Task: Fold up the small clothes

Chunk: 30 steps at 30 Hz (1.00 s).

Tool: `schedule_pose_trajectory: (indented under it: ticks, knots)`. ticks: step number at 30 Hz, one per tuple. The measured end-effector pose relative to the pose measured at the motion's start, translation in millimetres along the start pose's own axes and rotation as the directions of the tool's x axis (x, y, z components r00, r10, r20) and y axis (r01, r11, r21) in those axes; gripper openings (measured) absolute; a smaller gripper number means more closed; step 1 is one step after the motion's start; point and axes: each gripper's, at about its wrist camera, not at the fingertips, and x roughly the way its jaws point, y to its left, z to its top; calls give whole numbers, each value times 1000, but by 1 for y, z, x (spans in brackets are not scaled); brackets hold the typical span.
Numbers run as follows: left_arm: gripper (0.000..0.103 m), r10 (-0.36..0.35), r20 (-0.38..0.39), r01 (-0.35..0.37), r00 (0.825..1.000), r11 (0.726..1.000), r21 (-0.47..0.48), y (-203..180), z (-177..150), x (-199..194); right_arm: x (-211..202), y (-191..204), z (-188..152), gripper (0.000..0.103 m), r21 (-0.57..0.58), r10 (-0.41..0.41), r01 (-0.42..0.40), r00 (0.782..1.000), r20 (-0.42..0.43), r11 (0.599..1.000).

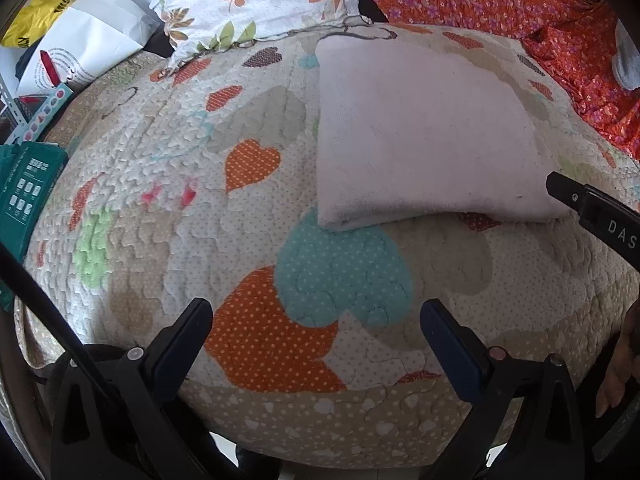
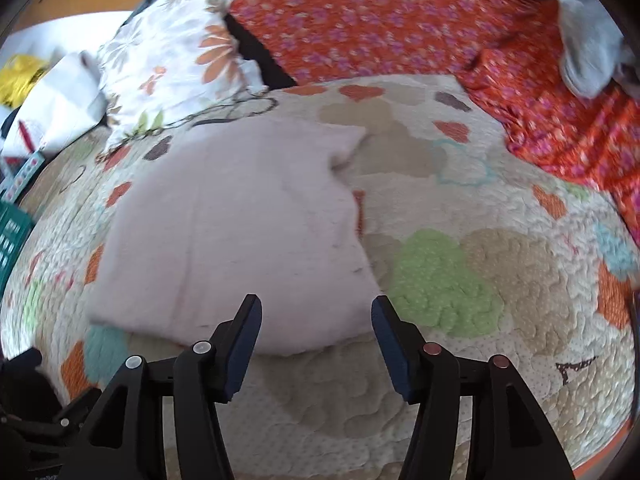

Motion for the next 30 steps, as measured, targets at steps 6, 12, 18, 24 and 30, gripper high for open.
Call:
schedule_pose_trajectory:
  ticks: [6,12,18,24,30]
  knots:
    - [103,-21,-63,21,998,1000,-2,-8,0,23,10,-12,1,62,52,-34,35,999,-12,998]
    - [103,-60,-68,58,996,998,-29,-5,-1,32,18,-18,4,64,77,-54,55,998,-22,996]
    - [103,-93,-75,88,993,994,-68,1,0,38,19,-17,5,65,73,-55,56,998,-15,996]
    - [103,-128,-78,119,989,986,-114,4,0,39,18,-17,4,66,70,-56,57,998,-12,996]
    - [103,-122,-52,115,991,984,-133,4,-1,26,15,-12,4,66,43,-80,80,997,8,996]
